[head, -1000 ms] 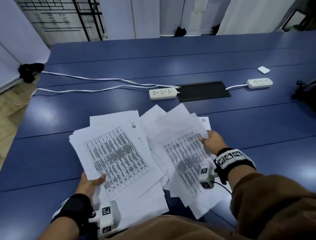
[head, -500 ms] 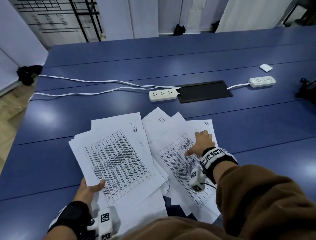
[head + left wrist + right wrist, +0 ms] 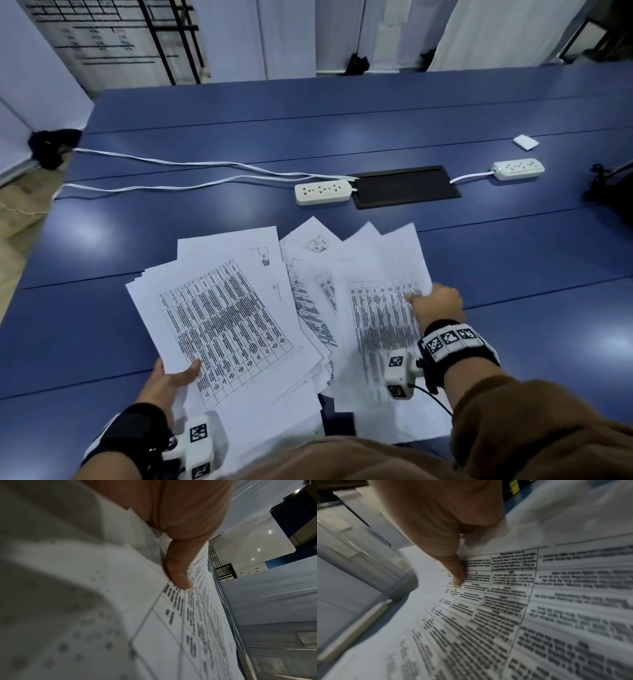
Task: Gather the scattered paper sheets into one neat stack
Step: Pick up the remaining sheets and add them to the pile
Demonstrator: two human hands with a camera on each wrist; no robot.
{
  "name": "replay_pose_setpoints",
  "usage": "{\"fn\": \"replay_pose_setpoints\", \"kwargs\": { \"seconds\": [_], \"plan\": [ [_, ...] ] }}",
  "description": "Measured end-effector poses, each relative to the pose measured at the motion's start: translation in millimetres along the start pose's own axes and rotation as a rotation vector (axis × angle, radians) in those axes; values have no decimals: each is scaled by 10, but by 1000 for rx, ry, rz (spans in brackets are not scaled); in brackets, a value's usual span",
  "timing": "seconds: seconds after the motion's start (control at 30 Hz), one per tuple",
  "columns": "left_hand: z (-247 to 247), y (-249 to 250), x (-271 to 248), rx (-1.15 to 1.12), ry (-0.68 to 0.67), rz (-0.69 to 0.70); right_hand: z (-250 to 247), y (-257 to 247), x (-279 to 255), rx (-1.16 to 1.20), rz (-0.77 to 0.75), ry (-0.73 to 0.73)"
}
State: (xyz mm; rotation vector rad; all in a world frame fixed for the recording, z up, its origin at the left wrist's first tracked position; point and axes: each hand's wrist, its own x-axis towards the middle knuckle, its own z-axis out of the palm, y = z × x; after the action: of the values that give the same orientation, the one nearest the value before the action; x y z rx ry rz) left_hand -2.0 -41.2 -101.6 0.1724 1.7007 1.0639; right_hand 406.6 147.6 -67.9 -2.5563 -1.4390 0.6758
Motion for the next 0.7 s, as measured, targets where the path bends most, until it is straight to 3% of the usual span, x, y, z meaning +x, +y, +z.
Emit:
{"fn": "replay_pose_setpoints", "kwargs": {
  "seconds": [0.13, 0.33, 0.57, 0.7],
  "plan": [
    [49, 27, -60, -25, -16, 14, 100, 140, -110, -103, 79, -6],
    [-42, -27, 52, -75, 8, -3, 30, 62, -105, 357, 189, -45],
    [-175, -91, 108, -97, 5, -51, -337, 79, -1, 224, -56, 170],
    [-187, -82, 105, -98, 20, -37, -699, -61, 146, 281, -147, 148]
  ]
}}
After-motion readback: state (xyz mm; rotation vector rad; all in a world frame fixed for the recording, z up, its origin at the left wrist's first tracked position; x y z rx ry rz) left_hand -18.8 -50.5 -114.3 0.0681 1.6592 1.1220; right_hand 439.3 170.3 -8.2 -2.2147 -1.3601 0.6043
